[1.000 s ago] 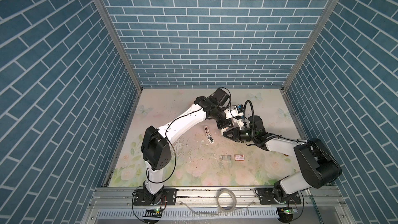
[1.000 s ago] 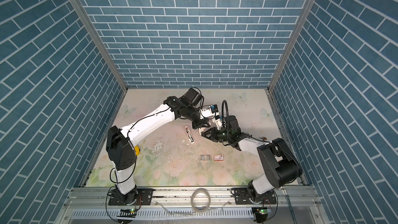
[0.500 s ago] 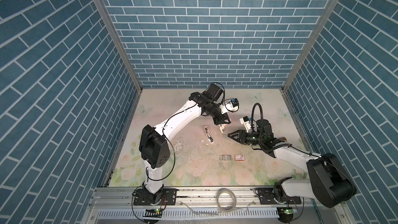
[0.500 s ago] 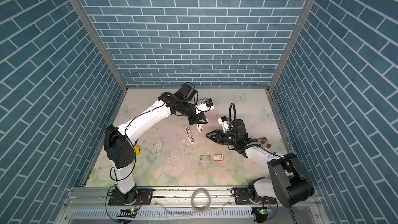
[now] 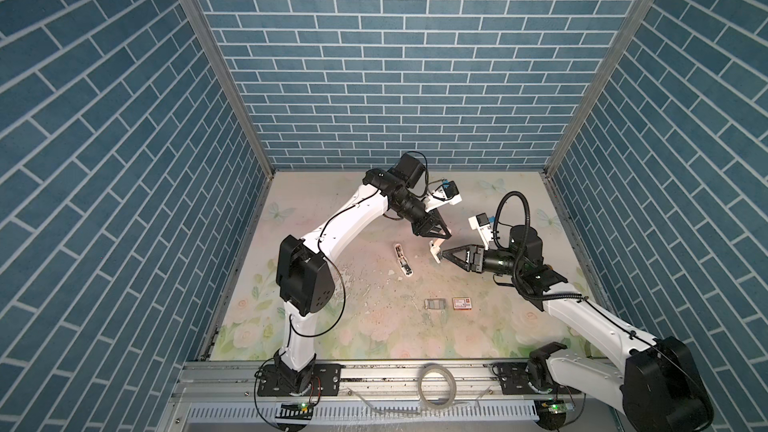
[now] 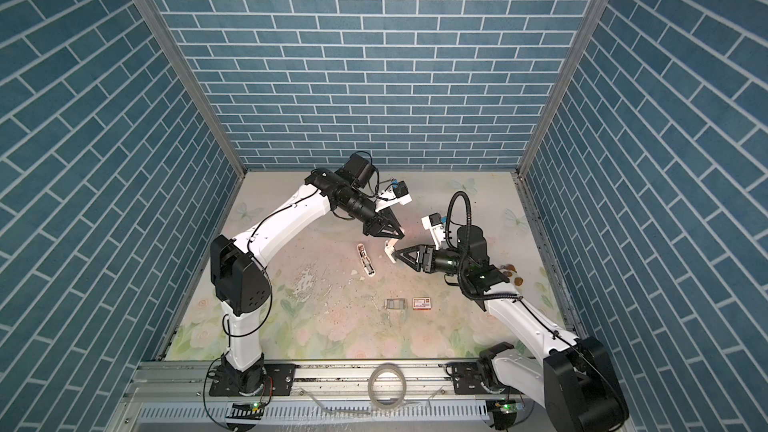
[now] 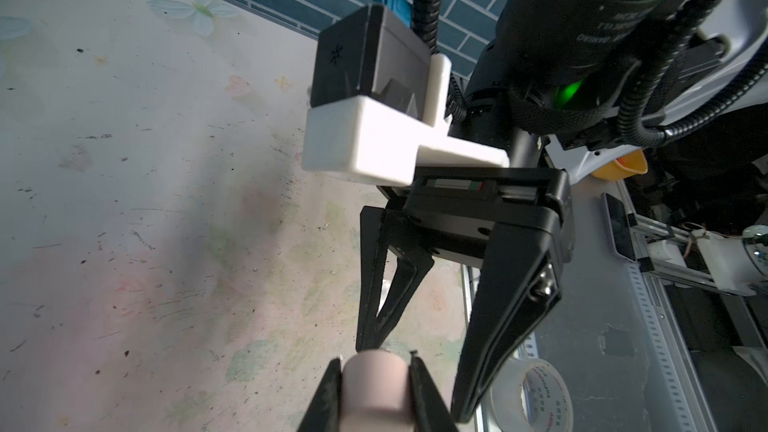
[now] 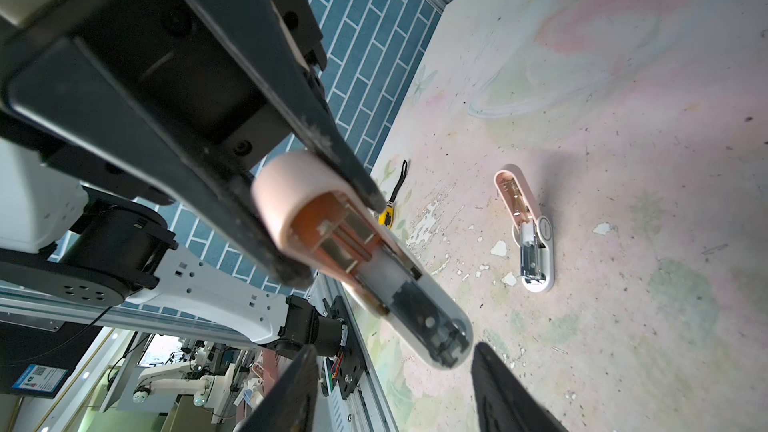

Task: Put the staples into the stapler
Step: 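Open the left gripper and draw it back while the right gripper holds the stapler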

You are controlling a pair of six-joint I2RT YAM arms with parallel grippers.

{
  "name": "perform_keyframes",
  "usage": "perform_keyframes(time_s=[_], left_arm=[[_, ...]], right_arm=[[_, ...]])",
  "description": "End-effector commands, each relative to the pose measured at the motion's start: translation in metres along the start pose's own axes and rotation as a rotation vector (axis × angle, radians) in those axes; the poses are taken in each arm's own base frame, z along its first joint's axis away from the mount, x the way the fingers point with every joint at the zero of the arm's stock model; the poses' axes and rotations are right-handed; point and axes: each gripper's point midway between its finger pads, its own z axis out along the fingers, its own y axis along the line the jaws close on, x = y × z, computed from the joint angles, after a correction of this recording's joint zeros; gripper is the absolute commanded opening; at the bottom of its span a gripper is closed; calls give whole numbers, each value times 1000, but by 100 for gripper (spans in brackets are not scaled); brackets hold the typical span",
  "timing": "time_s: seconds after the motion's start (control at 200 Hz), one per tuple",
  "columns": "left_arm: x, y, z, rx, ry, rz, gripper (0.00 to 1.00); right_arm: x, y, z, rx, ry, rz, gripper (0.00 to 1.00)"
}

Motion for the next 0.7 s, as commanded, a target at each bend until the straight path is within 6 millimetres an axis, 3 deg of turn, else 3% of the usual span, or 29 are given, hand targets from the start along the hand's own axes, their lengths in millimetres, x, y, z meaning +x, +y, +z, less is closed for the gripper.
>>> perform_keyframes(time_s=[0.0,0.31,0.695], left_arm=[[-7,-10,-3,85,-38,-39,0],[-15,-19,-4,171,-79,-68,0],[-24,-26,-5,250,-123,-90,0]], right_arm=[[-7,15,-2,-32,1,-58,60],[-20,39,-1,-151,-24,-77,56],[-13,39,9,-195,15,-49,49]])
